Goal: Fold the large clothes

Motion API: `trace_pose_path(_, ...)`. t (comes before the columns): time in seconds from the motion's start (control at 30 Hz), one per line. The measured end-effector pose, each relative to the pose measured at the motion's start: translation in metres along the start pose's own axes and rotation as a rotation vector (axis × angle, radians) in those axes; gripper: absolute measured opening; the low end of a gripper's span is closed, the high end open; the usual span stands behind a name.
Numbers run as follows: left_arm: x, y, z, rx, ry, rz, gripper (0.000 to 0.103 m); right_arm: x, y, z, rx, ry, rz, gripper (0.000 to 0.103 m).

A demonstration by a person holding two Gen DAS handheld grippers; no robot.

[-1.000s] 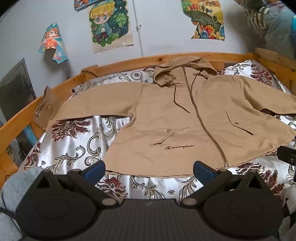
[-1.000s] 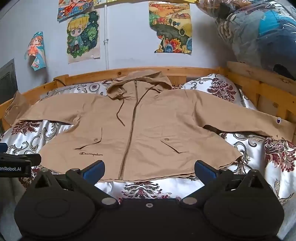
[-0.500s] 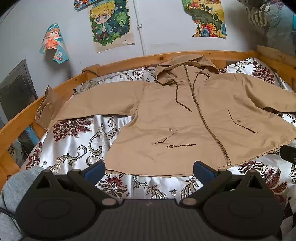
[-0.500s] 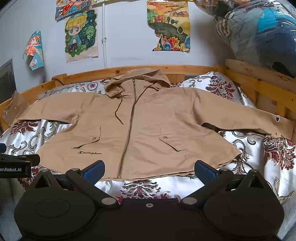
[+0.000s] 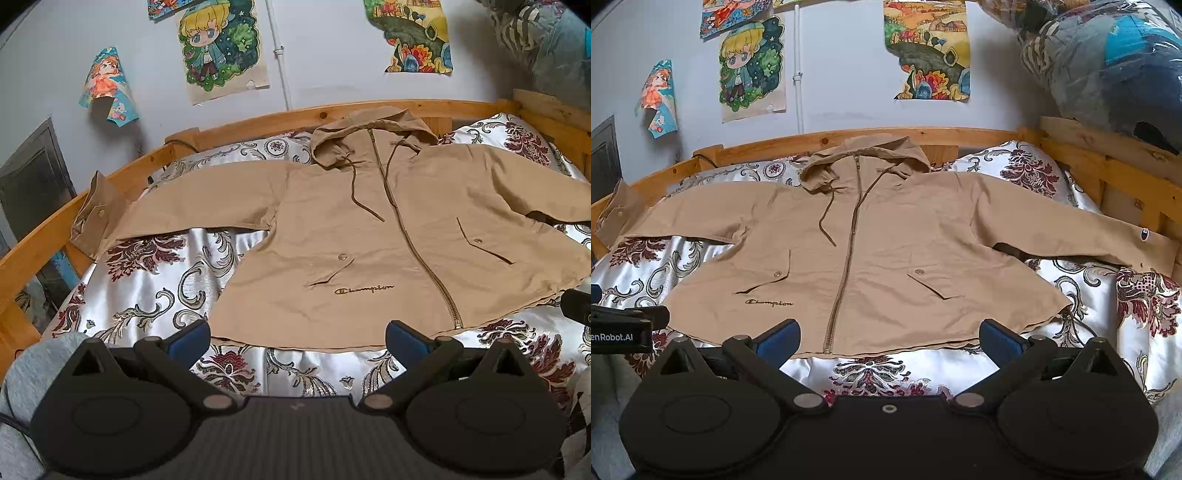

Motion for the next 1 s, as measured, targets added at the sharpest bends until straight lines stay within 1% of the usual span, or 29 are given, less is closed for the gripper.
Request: trace_pose_path(1.0,0.0005,0.0018,-0.0017,0.005,0.006,0.005,0.102,0.0018,-0.0024,-0.0036,0.001,0.01,-0.003,0.102)
Point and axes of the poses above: each gripper's, at about its wrist camera, not at the fingertips, and x roughly the way its jaws point, y to its left, z to its top, the point moved 1 cm from there along x, roughly the way its jaws point, and after that the axes turned 10 degrees about -y, right-handed, at the moved point
